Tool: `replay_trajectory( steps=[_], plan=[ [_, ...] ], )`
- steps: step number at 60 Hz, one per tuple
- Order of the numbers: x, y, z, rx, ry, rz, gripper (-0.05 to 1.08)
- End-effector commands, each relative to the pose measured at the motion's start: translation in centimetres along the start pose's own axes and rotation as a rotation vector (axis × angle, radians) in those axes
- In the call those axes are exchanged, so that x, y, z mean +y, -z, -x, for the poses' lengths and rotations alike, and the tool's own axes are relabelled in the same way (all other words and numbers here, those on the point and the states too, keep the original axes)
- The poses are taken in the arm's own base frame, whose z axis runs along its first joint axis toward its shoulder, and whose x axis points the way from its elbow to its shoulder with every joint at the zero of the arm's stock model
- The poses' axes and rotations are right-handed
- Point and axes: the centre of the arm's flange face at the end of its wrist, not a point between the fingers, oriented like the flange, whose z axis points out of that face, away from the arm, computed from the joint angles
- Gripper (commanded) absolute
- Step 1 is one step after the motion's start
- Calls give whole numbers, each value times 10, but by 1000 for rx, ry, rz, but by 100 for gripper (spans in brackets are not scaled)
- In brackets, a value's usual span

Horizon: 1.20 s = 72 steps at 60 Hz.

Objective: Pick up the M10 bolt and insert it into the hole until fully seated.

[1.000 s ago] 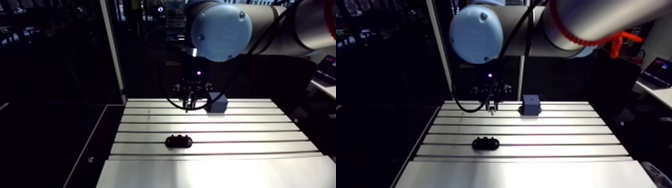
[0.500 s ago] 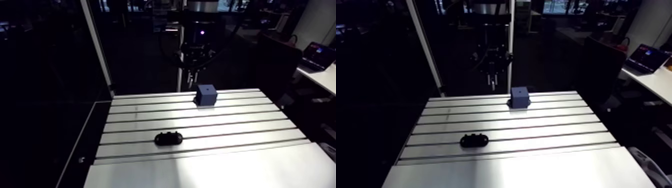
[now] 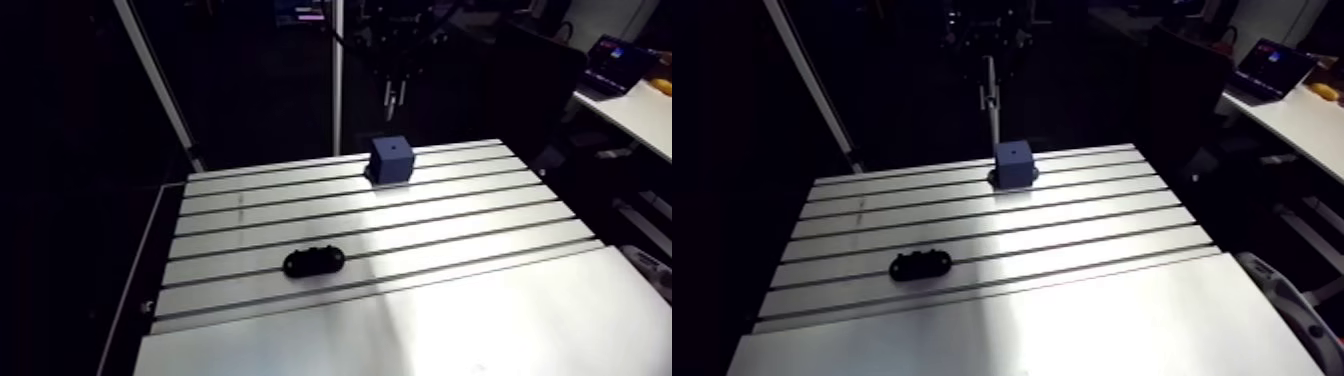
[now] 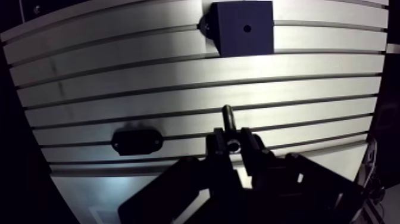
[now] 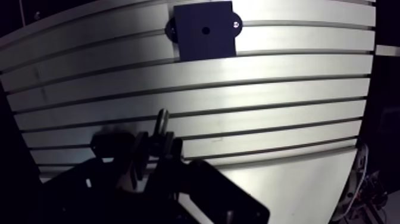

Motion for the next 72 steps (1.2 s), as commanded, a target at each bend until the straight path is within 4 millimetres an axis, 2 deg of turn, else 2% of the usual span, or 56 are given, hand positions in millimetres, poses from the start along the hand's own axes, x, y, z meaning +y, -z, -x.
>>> replay_trajectory(
  steps=[1,18,37,51,72],
  plan=[
    [14,-5,-28,-43,-13,-3,107],
    [18,-10,-52,-76,-12,8,108],
    [21,-19,-64,-96,-12,10,108],
    [33,-39,-81,-121,-26,1,107],
    [41,-57,-94,-138,-35,-4,108]
  ],
)
